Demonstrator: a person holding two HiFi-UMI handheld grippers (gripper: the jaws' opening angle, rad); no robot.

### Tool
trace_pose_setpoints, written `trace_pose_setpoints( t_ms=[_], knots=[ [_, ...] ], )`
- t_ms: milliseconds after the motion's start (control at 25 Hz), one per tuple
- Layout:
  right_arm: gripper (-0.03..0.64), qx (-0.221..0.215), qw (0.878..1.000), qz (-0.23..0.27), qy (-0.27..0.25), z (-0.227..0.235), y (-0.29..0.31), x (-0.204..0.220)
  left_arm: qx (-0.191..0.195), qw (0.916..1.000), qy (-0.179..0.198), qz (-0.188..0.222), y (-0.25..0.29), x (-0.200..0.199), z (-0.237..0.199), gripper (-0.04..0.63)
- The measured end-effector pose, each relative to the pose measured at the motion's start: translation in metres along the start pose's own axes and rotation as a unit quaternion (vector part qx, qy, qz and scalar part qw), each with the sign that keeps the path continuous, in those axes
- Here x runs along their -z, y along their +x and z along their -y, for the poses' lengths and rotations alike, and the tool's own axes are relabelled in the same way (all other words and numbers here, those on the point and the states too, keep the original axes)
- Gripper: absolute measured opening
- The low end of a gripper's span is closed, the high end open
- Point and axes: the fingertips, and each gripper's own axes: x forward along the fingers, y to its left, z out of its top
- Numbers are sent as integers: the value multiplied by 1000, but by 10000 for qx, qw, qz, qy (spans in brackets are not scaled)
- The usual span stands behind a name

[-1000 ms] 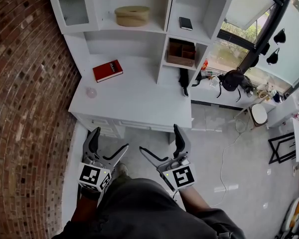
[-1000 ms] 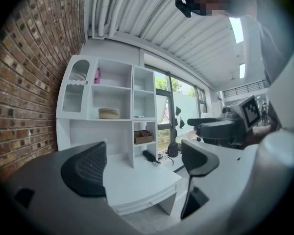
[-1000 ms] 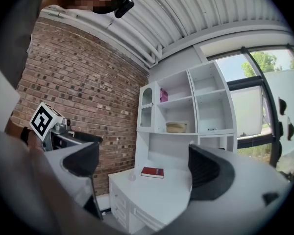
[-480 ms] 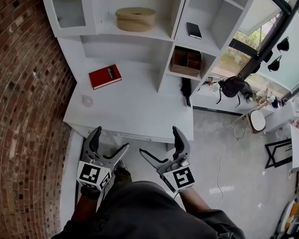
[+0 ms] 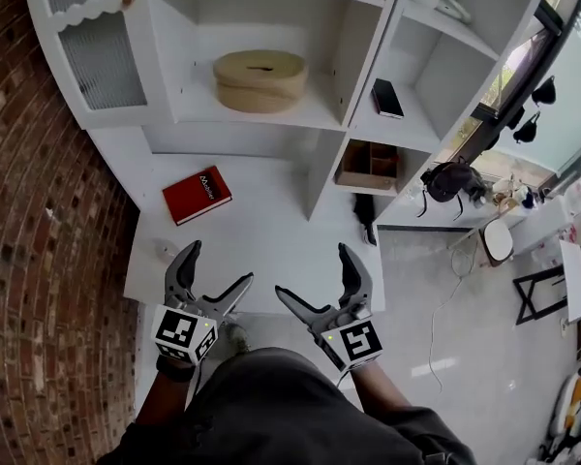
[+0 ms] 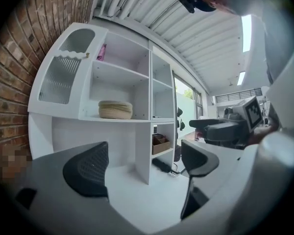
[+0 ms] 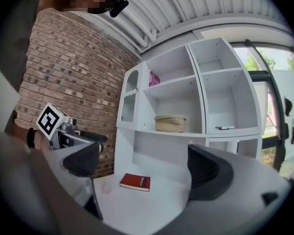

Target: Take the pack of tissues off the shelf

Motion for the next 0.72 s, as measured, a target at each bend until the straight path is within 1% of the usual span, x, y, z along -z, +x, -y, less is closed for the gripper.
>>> trace_pose_setpoints(
  t_ms=[240, 360, 440, 560, 720],
  knots=[
    [563, 327, 9994, -18, -58, 40, 74, -7, 249, 9991, 336, -20, 66, -32, -71, 463],
    [562, 369, 9993, 44, -81, 68, 112, -17, 227, 9994, 259, 26, 99, -53, -104, 463],
    [561, 340, 9994, 46, -82, 89, 133, -24, 182, 9996, 202, 101, 119, -69, -119, 463],
    [560, 334, 9994, 41, -94, 118, 164, -34, 80, 9995, 265, 168, 147, -90, -138, 462],
    [557, 235, 9997, 70, -67, 141, 187, -43, -49, 9994, 324, 83, 168, -96, -146, 462]
  ],
)
